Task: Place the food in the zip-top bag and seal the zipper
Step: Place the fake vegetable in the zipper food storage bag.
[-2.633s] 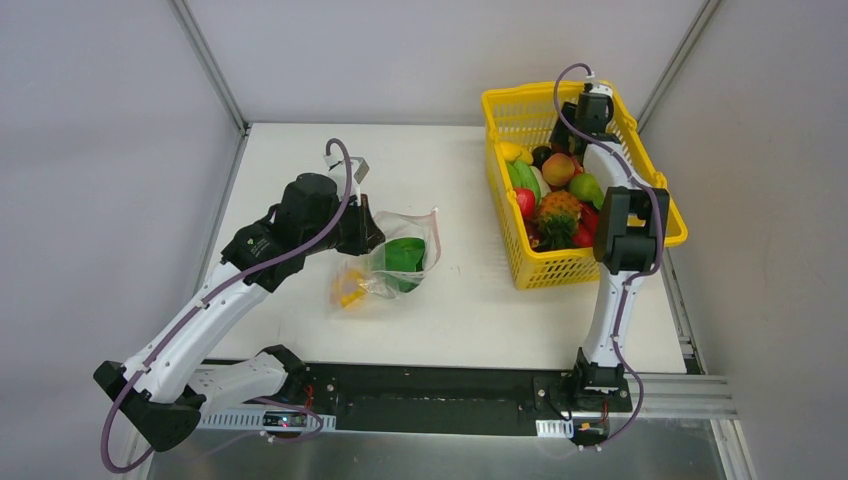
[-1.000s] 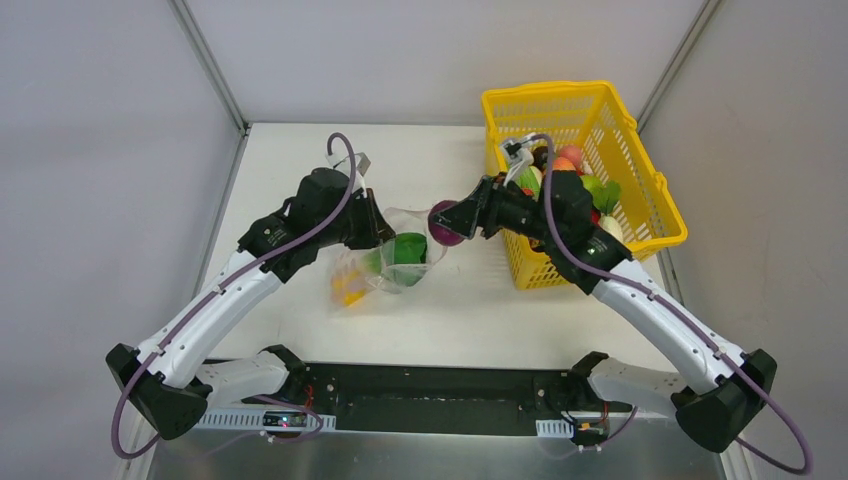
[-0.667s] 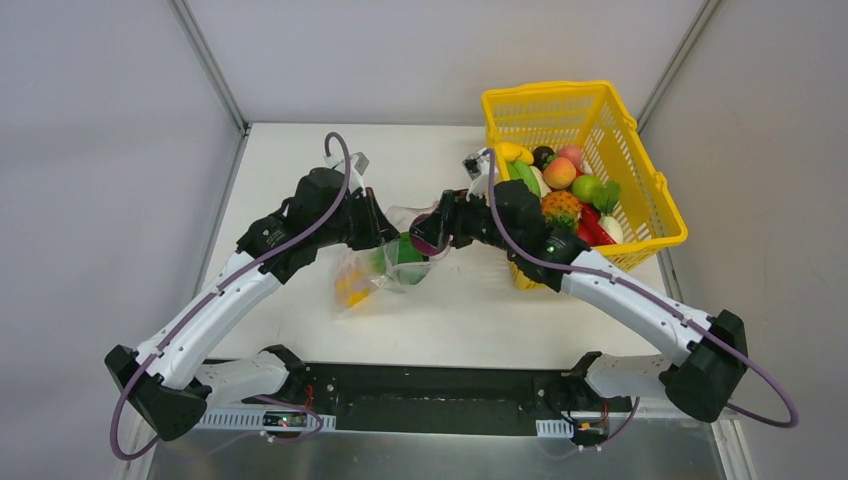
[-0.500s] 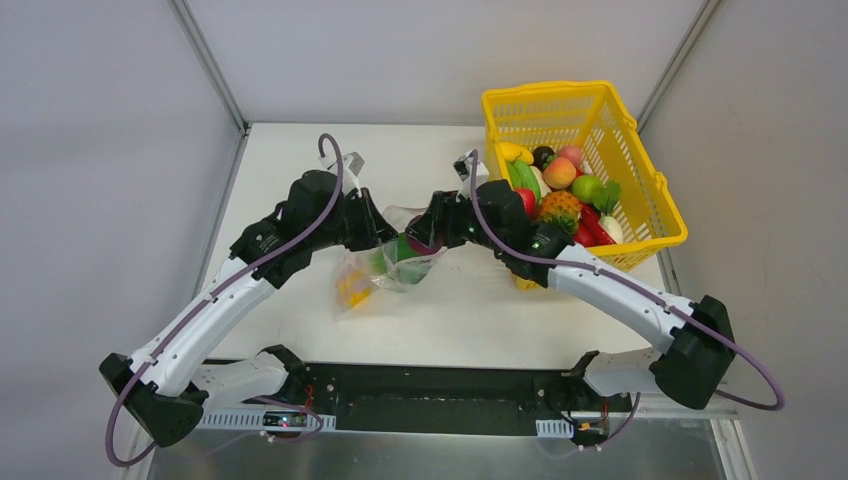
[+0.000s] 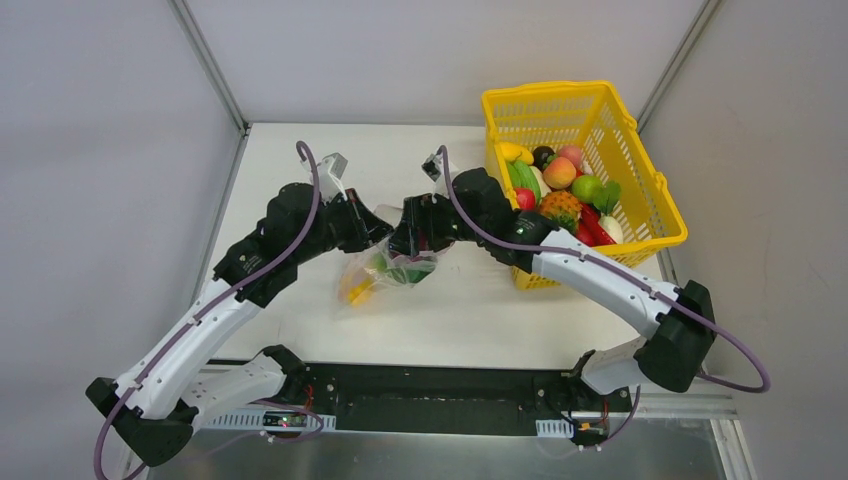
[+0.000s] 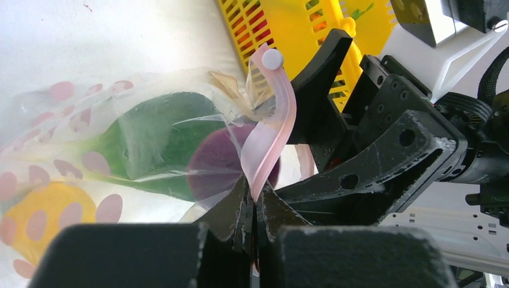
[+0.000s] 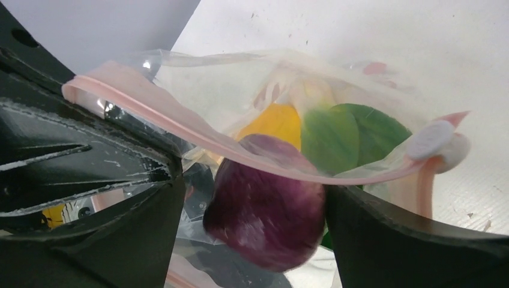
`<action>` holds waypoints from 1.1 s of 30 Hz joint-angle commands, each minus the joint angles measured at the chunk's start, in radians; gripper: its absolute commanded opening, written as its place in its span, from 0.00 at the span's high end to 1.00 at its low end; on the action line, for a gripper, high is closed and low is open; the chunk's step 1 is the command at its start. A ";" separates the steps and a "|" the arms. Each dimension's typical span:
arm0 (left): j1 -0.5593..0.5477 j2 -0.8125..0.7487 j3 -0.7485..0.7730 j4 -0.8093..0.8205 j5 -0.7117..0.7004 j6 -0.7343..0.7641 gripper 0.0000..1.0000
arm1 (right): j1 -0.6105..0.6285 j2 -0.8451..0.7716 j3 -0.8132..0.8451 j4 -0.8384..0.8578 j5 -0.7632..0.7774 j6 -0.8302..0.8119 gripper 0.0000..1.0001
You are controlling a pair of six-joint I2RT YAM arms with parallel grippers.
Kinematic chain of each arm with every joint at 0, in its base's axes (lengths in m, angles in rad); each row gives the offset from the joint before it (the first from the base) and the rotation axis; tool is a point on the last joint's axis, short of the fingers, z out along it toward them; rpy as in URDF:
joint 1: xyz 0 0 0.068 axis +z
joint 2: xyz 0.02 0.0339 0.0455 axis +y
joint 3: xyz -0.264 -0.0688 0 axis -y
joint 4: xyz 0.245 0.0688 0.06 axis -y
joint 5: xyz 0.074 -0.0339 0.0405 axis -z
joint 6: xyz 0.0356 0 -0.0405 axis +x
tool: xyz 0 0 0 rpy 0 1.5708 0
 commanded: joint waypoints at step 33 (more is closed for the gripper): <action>-0.002 -0.109 -0.025 -0.072 -0.169 0.061 1.00 | 0.000 -0.437 -0.087 0.039 0.667 -0.361 0.22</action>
